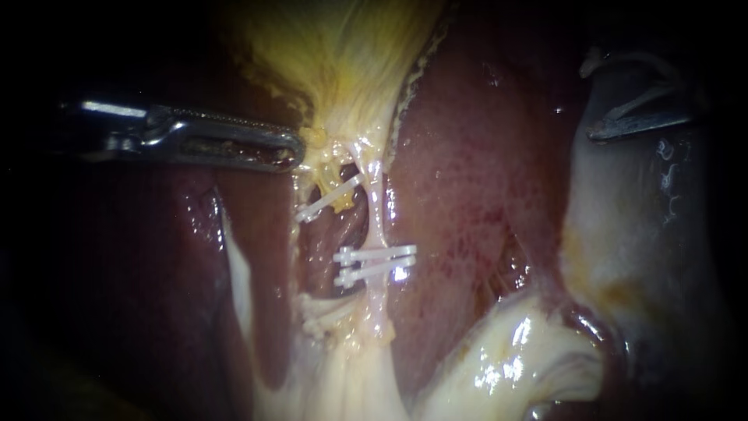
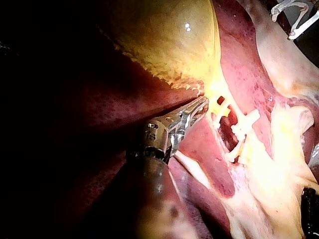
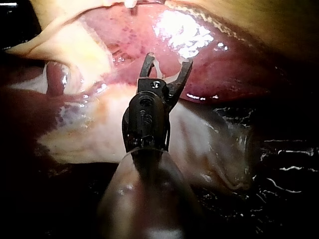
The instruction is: Clipping third clip right tube
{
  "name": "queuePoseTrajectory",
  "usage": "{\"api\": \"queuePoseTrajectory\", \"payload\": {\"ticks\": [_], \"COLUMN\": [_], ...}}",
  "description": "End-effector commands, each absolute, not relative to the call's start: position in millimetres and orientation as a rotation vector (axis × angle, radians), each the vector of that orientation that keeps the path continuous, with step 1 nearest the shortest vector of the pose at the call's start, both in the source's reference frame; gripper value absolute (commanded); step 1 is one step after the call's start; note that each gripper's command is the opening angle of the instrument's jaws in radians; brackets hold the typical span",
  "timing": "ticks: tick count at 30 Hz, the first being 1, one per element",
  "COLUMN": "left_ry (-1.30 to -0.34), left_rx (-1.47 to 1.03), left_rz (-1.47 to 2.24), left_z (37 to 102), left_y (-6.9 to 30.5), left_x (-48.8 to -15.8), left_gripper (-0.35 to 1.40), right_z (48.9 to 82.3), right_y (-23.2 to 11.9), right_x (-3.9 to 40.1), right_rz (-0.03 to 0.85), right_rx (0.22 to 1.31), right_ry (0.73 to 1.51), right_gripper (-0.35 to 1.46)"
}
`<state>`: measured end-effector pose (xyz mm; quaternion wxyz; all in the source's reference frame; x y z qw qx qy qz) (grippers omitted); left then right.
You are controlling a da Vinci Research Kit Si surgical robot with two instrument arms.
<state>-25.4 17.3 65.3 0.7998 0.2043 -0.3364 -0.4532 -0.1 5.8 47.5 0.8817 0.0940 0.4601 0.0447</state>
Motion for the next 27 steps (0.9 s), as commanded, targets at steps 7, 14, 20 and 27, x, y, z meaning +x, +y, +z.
{"api": "queuePoseTrajectory", "payload": {"ticks": [7, 14, 20, 27], "left_ry": [-0.722, -0.719, -0.716, -0.716], "left_rx": [0.441, 0.446, 0.427, 0.421], "left_rz": [-0.972, -0.979, -1.010, -1.030], "left_z": [64.7, 62.3, 59.7, 59.0], "left_y": [17.2, 18.9, 21.6, 22.3], "left_x": [-25.0, -23.0, -20.8, -19.9], "left_gripper": [-0.35, -0.35, -0.35, -0.35], "right_z": [47.5, 47.6, 47.6, 47.5], "right_y": [5.7, 5.6, 5.6, 5.4], "right_x": [-0.2, -0.1, -0.1, 0.3], "right_rz": [0.094, 0.094, 0.094, 0.094], "right_rx": [0.195, 0.195, 0.194, 0.193], "right_ry": [0.959, 0.958, 0.958, 0.958], "right_gripper": [0.50, 0.50, 0.50, 0.50]}}
